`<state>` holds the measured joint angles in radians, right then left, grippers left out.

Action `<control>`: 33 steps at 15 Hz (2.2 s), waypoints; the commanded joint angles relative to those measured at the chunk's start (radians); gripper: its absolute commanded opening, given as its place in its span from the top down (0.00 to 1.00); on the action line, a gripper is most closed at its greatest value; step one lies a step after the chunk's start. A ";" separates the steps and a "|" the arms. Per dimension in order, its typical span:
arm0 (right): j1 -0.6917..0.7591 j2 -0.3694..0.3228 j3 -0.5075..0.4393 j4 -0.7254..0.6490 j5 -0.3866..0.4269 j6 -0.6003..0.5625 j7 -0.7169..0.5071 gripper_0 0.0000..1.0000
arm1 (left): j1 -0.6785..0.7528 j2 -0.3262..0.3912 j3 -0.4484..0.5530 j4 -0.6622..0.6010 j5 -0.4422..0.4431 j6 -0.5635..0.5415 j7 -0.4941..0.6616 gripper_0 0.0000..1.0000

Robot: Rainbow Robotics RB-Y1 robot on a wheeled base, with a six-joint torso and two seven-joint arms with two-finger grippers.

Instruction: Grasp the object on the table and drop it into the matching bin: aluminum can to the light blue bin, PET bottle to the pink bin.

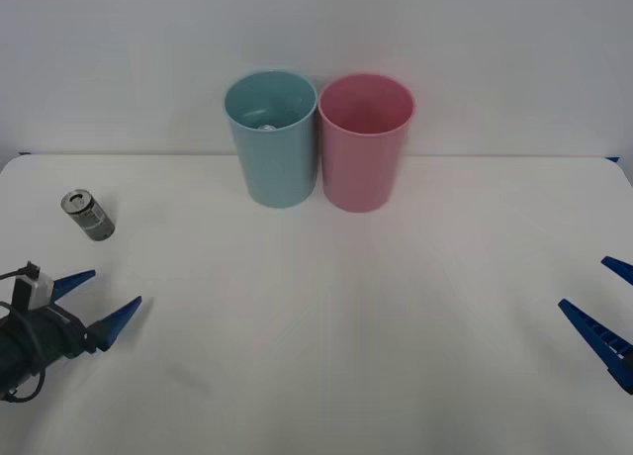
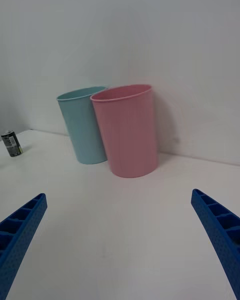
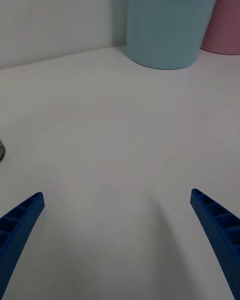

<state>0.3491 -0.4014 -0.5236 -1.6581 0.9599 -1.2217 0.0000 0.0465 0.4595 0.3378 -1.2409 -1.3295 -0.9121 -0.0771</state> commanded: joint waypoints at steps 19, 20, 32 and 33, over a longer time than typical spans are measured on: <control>0.000 0.000 0.000 0.000 0.000 0.000 0.000 0.00 | 0.023 -0.206 0.147 0.000 0.213 0.231 -0.102 0.00; 0.000 0.000 0.000 0.000 0.000 0.000 0.000 0.00 | 0.012 -0.206 0.135 0.000 0.211 0.269 -0.102 0.00; 0.000 0.000 0.000 0.000 0.000 0.000 0.000 0.00 | -0.209 -0.156 0.076 0.172 0.121 0.483 -0.021 0.00; 0.000 0.000 0.000 0.000 0.000 0.000 0.000 0.00 | -0.234 -0.147 0.076 0.201 0.122 0.483 -0.018 0.00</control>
<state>0.3491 -0.4014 -0.5236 -1.6581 0.9599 -1.2217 0.0000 -0.1638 0.3030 0.4158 -1.0684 -1.2090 -0.4294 -0.0985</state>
